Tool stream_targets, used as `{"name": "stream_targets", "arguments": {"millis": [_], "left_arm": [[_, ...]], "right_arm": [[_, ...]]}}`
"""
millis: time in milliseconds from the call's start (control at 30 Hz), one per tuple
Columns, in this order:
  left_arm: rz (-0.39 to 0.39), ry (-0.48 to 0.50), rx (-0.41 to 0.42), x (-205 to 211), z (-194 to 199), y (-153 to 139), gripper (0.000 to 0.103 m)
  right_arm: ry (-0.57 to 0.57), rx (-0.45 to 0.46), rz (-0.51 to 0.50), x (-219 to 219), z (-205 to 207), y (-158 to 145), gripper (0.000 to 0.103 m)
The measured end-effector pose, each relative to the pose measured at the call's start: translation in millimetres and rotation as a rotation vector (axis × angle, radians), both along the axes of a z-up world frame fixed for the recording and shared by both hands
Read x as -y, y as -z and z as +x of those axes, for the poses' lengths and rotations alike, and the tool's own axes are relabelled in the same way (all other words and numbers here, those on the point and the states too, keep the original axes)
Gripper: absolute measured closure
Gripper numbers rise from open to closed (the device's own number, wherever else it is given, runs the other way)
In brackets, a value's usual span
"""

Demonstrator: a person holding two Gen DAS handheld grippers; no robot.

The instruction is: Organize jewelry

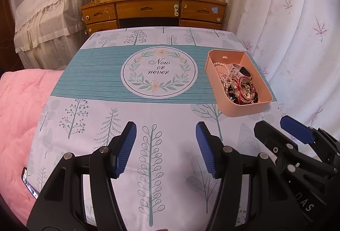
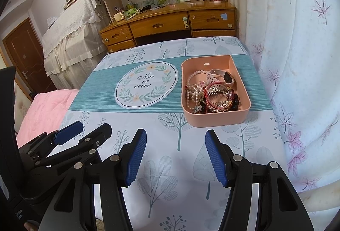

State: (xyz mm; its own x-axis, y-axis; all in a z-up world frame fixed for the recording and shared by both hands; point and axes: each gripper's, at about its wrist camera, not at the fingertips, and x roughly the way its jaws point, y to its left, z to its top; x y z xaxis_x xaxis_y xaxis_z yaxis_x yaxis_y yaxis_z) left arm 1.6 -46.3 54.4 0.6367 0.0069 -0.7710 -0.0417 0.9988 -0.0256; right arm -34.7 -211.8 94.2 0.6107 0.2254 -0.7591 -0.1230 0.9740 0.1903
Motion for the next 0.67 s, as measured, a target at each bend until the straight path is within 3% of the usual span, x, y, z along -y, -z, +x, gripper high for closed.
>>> {"name": "stream_targets", "arguments": {"millis": [667], "left_arm": [[0.008, -0.002, 0.009, -3.4, -6.7, -0.5, 0.047]], "right_arm": [[0.001, -0.003, 0.006, -0.6, 0.0, 0.5, 0.045]]}}
